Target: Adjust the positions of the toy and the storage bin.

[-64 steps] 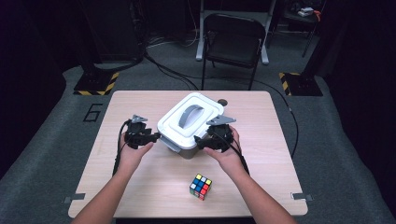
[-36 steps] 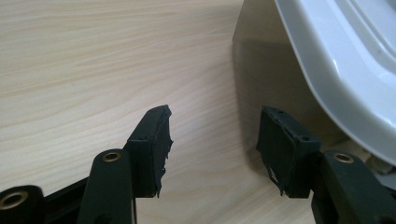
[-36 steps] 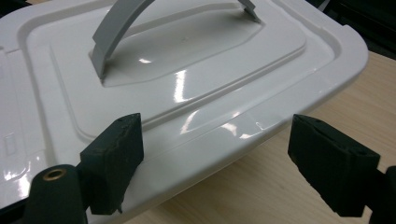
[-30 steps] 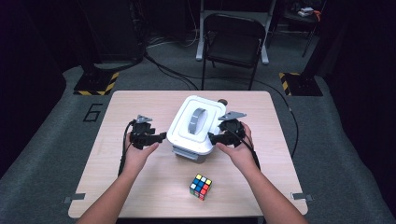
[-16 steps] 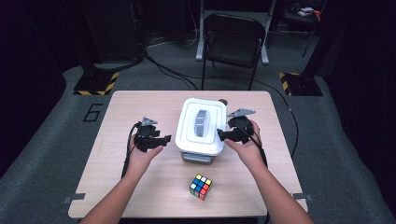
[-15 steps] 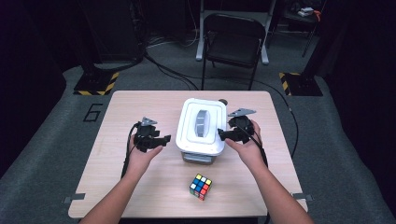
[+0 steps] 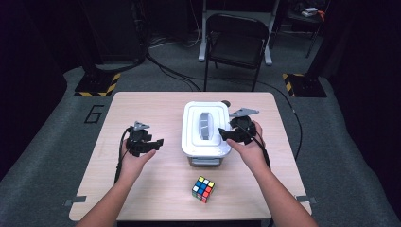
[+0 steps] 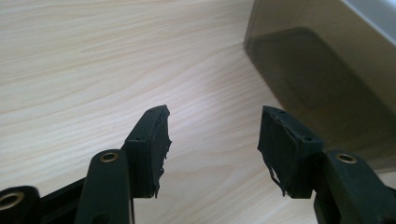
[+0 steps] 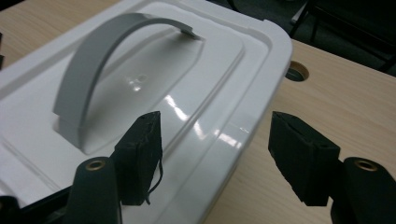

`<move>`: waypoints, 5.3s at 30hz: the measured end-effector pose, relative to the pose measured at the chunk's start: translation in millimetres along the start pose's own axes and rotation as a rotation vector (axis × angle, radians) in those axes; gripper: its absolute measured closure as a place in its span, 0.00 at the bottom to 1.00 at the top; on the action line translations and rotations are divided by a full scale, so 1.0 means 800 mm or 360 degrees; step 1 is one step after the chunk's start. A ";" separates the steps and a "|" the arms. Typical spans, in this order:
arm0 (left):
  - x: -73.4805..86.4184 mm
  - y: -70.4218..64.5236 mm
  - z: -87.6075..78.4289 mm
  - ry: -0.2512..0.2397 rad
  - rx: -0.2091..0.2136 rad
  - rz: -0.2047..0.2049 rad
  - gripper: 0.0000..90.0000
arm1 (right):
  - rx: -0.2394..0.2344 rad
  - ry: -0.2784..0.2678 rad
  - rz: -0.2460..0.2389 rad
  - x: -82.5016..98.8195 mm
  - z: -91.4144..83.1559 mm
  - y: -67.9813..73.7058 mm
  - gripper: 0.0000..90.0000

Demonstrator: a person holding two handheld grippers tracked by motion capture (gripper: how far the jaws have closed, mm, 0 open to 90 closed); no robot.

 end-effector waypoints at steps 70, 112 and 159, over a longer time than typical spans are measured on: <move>0.087 0.087 -0.008 0.0103 -0.0178 -0.0104 0.45 | -0.0013 0.0061 -0.0138 -0.011 0.002 0.028 0.63; 0.093 0.088 -0.002 0.0122 -0.0182 -0.0114 0.45 | -0.0495 0.0055 -0.0167 -0.012 -0.011 0.042 0.76; 0.099 0.087 0.003 0.0132 -0.0185 -0.0105 0.44 | -0.0289 -0.0005 -0.0322 -0.004 -0.021 0.074 0.74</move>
Point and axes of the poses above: each handheld gripper's, and its own axes: z roughly forward along the jaws, x roughly out of its underside, y roughly to its left, the point moved 6 cm from there along z, roughly forward along the jaws, and after that the axes turned 9 degrees about -z, right-handed, at the moved point
